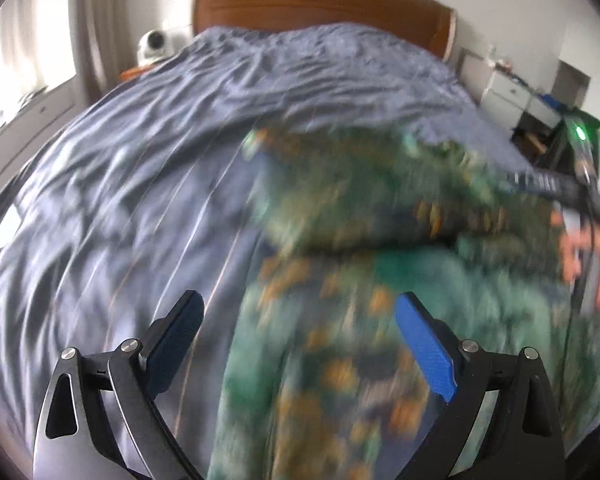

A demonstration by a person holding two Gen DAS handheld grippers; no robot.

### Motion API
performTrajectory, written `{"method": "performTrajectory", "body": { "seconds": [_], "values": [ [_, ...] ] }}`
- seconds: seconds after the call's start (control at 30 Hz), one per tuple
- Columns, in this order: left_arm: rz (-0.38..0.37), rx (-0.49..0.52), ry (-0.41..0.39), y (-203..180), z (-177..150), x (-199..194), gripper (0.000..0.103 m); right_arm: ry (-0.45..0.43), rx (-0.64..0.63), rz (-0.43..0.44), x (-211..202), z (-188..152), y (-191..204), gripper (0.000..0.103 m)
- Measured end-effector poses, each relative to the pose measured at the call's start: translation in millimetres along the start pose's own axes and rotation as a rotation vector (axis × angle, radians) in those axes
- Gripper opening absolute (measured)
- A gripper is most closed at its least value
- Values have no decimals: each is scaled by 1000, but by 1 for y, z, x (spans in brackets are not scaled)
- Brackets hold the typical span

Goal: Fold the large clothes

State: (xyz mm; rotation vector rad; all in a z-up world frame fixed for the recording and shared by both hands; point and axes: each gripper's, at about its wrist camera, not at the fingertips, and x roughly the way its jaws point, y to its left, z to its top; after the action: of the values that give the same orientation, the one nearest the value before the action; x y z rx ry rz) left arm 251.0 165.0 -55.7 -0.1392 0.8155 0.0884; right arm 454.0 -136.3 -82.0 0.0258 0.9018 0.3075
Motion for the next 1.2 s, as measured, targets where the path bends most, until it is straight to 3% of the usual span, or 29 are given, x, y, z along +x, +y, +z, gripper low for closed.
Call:
{"method": "performTrajectory", "body": {
  "seconds": [0.07, 0.13, 0.2, 0.3, 0.37, 0.53, 0.63, 0.77, 1.0, 1.1, 1.2],
  "values": [
    [-19, 27, 7, -7, 26, 23, 96, -64, -78, 29, -12, 0, 13, 58],
    [-23, 39, 35, -15, 48, 59, 83, -65, -121, 89, -9, -2, 23, 58],
    [-16, 48, 72, -21, 57, 92, 71, -37, -143, 117, 4, -9, 30, 58],
    [10, 48, 208, -20, 46, 152, 62, 83, -165, 110, 40, -26, 35, 58],
    [-6, 29, 188, -15, 37, 162, 62, 130, -161, 96, 56, -37, 33, 58],
    [11, 56, 158, -22, 30, 154, 63, 129, -163, 88, 57, -40, 35, 58],
    [29, 67, 171, -29, 41, 139, 63, 125, -160, 92, 59, -43, 35, 58],
    [-21, 38, 149, -27, 75, 139, 69, 118, -158, 94, 62, -44, 32, 58],
    [45, -57, 136, -12, 119, 199, 69, 122, -155, 96, 62, -44, 32, 58],
    [54, -91, 203, 1, 110, 237, 79, 121, -155, 96, 63, -44, 31, 58],
    [18, -103, 178, 6, 97, 241, 79, 118, -147, 106, 64, -44, 29, 58]
  ]
}}
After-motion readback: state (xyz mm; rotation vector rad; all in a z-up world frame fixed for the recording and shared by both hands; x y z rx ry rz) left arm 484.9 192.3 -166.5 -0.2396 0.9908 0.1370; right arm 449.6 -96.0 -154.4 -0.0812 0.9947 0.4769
